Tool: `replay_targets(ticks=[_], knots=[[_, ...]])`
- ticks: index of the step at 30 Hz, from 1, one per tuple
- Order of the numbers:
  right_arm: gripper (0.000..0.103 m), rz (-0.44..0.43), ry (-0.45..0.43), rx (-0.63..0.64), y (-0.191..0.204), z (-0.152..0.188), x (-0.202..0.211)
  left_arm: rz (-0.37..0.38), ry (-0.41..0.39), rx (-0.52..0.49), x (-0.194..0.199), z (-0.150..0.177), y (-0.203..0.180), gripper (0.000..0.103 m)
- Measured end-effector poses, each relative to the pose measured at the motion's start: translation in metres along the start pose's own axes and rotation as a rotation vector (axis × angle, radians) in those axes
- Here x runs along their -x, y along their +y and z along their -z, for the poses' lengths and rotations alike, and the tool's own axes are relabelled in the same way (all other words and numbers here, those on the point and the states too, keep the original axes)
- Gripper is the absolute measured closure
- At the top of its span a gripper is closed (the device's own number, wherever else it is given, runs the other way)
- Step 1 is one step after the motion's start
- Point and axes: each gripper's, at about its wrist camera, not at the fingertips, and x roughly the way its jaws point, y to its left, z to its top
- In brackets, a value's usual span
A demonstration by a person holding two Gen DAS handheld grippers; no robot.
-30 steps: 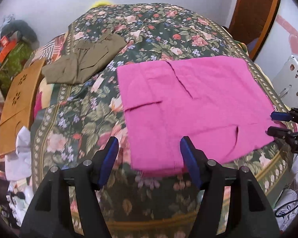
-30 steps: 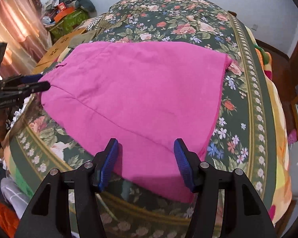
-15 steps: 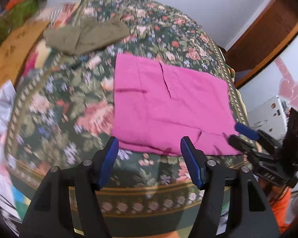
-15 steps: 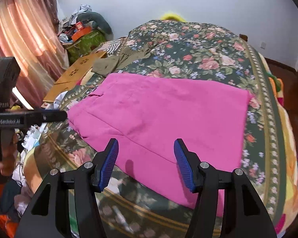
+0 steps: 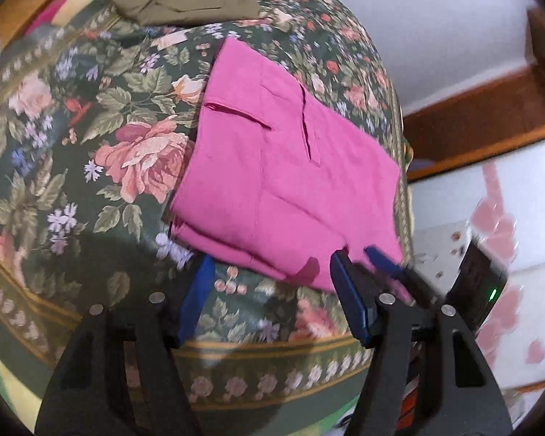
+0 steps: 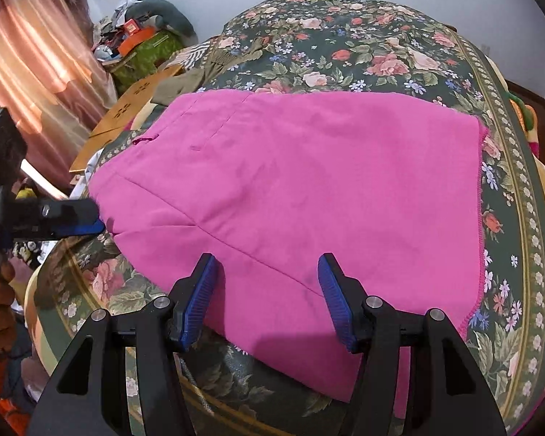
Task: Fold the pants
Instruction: 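Grasp the trouser hem edge with the left tool, then lift the hem with the left tool and fold it toward the waistband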
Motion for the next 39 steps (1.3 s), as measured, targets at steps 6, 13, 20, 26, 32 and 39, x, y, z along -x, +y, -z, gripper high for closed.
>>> replay_targets(ticks=[6, 13, 20, 26, 32, 39], knots=[[0.048, -0.019, 0.003, 0.004, -0.002, 0.0, -0.001, 0.031, -0.033, 0.074, -0.009, -0.012, 0.006, 0.039], [0.048, -0.025, 0.002, 0.007, -0.002, 0.001, -0.001, -0.119, -0.093, 0.043, -0.017, -0.027, -0.004, 0.072], [0.049, -0.031, -0.002, -0.004, -0.002, 0.001, 0.001, -0.177, -0.163, -0.016, -0.012, -0.027, -0.011, 0.084], [0.05, -0.083, 0.011, -0.032, 0.003, -0.002, 0.0, -0.387, -0.339, -0.156, 0.021, -0.015, -0.017, 0.085], [0.05, -0.091, 0.015, 0.017, 0.021, -0.003, -0.005, -0.561, -0.427, -0.298, 0.05, 0.003, -0.009, 0.085], [0.05, -0.055, 0.018, 0.014, 0.022, -0.002, 0.001, -0.614, -0.529, -0.55, 0.056, 0.024, -0.06, 0.087]])
